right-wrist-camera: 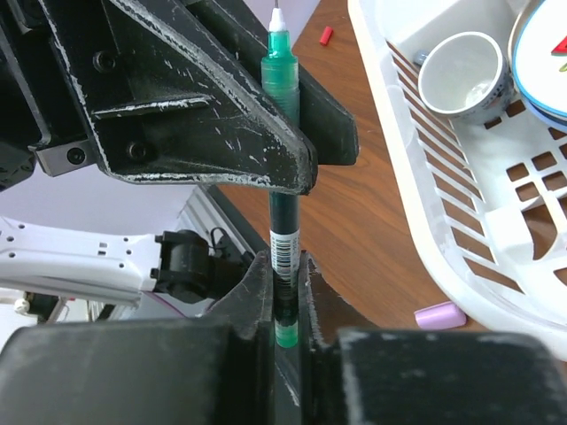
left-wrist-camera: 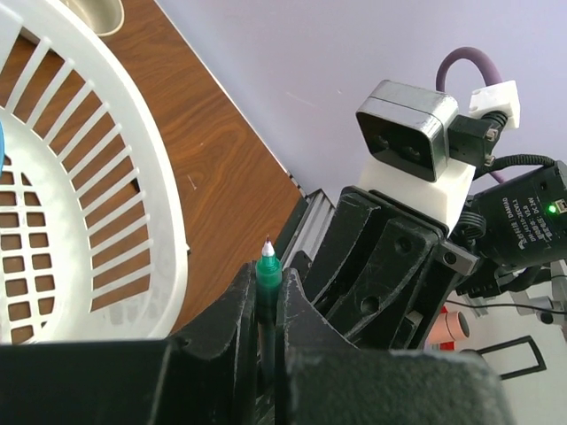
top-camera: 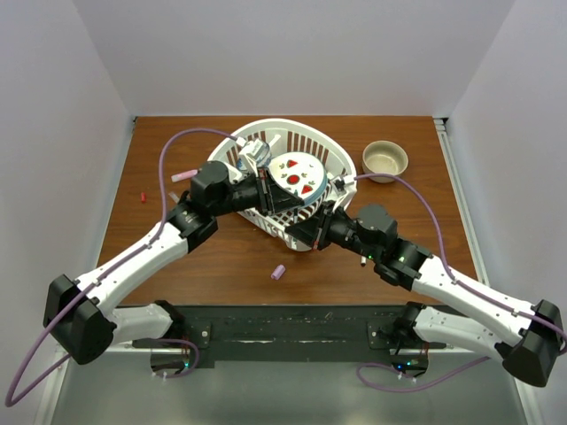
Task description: Insert the pens into the pen caps
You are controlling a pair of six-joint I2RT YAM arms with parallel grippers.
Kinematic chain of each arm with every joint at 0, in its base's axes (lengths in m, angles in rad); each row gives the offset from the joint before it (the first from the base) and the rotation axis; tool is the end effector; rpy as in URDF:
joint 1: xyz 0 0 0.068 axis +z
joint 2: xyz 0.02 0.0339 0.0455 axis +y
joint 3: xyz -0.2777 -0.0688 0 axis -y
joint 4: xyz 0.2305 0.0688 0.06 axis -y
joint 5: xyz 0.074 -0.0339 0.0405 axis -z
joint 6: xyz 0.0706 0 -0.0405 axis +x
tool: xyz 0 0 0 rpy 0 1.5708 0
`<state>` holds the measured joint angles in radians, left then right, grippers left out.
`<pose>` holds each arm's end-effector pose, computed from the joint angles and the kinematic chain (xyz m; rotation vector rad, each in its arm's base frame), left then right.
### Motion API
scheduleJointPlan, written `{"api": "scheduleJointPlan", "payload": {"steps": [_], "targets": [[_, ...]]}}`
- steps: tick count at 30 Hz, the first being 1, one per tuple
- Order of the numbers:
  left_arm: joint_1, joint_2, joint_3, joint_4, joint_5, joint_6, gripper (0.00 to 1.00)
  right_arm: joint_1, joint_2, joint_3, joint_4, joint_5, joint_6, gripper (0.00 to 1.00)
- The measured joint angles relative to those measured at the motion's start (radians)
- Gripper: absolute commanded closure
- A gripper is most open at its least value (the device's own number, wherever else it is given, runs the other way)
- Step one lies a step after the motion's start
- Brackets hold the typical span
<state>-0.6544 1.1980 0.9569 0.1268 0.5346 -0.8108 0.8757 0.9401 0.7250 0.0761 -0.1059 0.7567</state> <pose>0.2089 -0.2056 0.3600 0.3090 1.8987 -1.4950 0.1461 0.1868 0.3272 -0.1992 1.8801 1.2654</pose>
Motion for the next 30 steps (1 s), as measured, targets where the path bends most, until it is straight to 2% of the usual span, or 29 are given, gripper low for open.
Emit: {"api": "scheduleJointPlan", "payload": {"steps": [1,4,5,9,12,15,21,26,30], "targets": [[0.000,0.000,0.000,0.000,0.001,0.001,0.64,0.000,-0.001,-0.002,0.003,0.000,-0.002,1.00],[0.000,-0.003,0.001,-0.020,-0.005,0.037,0.34,0.001,-0.017,-0.012,0.001,0.003,0.000,1.00],[0.000,-0.008,0.005,-0.046,-0.014,0.060,0.31,0.000,-0.026,-0.014,-0.005,0.009,0.001,1.00],[0.005,-0.012,0.082,-0.193,-0.080,0.162,0.29,-0.001,-0.063,-0.013,-0.018,0.021,0.001,1.00],[0.013,-0.012,0.194,-0.323,-0.153,0.260,0.29,-0.001,-0.088,-0.013,-0.040,0.037,-0.002,1.00],[0.066,-0.010,0.316,-0.435,-0.253,0.351,0.29,-0.001,-0.121,-0.013,-0.085,0.050,-0.008,1.00],[0.341,0.041,0.446,-0.536,-0.361,0.456,0.32,-0.001,-0.226,-0.003,-0.203,0.072,-0.039,1.00],[0.601,0.159,0.437,-0.563,-0.385,0.455,0.34,-0.001,-0.337,0.023,-0.295,0.097,-0.071,1.00],[0.716,0.229,0.389,-0.567,-0.462,0.456,0.36,-0.001,-0.406,0.046,-0.363,0.118,-0.098,1.00]]}}
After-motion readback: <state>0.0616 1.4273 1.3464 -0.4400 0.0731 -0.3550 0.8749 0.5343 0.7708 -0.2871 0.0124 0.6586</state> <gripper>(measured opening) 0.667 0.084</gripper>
